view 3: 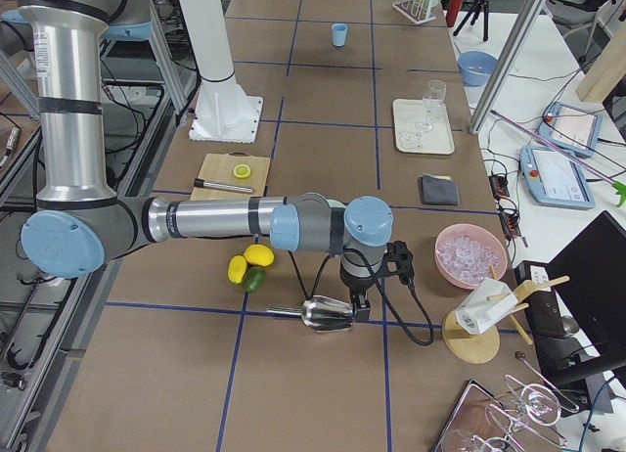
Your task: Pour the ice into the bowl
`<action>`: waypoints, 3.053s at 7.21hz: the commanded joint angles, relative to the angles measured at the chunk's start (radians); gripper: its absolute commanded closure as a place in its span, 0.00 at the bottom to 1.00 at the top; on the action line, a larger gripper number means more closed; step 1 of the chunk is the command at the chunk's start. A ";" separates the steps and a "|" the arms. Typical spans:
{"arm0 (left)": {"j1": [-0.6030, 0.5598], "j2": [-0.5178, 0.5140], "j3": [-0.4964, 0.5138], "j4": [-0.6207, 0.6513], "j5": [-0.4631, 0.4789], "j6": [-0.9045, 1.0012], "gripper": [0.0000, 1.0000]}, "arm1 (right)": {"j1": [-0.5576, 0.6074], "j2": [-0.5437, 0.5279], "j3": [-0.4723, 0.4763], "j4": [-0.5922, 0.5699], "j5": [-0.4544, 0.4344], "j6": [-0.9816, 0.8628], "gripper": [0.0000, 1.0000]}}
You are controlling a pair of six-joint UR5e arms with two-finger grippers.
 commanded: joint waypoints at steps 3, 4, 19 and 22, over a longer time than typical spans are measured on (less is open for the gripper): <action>0.014 0.068 -0.009 -0.036 -0.005 0.012 0.00 | -0.040 0.003 0.000 0.042 0.021 -0.007 0.00; 0.014 0.074 -0.007 -0.059 -0.007 0.011 0.00 | -0.040 -0.008 0.000 0.077 0.021 -0.001 0.00; 0.016 0.134 -0.004 -0.274 -0.091 -0.342 0.00 | -0.088 -0.049 -0.017 0.108 -0.014 0.113 0.00; 0.016 0.201 -0.088 -0.167 -0.090 -0.342 0.00 | -0.106 -0.047 0.000 0.108 -0.008 0.113 0.00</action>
